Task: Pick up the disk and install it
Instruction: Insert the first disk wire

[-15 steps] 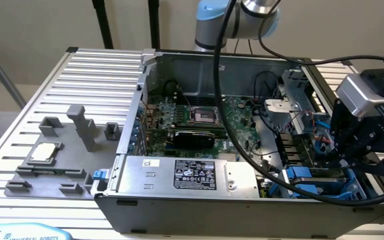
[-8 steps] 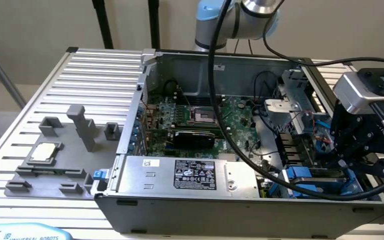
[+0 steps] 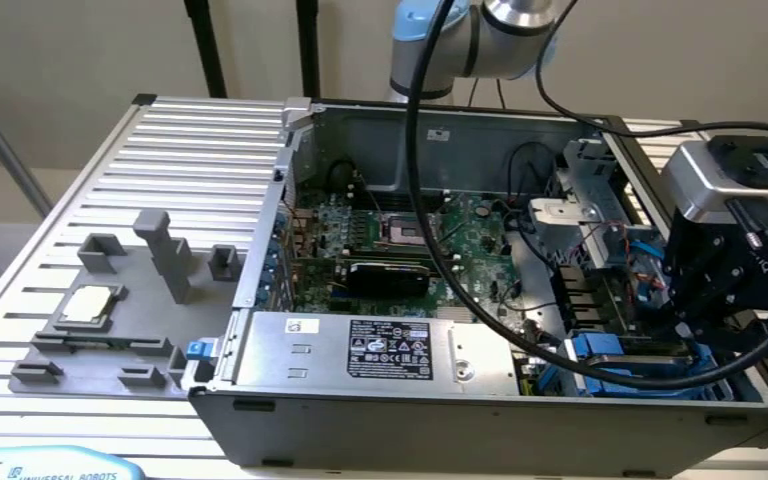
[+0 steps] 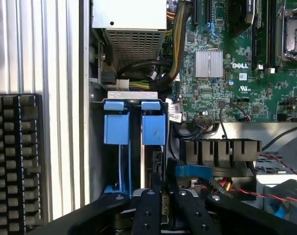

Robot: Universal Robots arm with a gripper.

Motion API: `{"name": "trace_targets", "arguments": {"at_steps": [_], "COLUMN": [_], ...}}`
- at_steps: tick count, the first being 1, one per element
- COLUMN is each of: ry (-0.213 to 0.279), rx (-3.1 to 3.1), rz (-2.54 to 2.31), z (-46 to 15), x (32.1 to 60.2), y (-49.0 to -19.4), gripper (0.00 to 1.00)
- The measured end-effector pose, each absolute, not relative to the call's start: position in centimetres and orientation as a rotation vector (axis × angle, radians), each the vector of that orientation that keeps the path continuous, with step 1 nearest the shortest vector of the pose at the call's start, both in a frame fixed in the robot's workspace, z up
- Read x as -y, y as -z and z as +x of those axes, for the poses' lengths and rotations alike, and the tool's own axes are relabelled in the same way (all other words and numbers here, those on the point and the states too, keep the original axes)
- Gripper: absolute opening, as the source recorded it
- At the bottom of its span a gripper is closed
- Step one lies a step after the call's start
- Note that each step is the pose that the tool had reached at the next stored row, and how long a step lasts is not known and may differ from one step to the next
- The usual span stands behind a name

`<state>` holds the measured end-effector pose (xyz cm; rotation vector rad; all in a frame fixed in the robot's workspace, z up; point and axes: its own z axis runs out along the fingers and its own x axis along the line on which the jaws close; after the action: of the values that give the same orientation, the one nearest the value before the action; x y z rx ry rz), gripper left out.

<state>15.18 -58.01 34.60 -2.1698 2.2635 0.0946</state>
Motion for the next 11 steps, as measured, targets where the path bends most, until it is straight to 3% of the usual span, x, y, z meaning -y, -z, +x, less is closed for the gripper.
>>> {"name": "trace_targets", "arguments": {"at_steps": [11], "ry": [-0.069], "rx": [-2.305], "rz": [-2.149], "z": [15.13], "x": [57.76], "y": [-34.58], "gripper": [0.16]}}
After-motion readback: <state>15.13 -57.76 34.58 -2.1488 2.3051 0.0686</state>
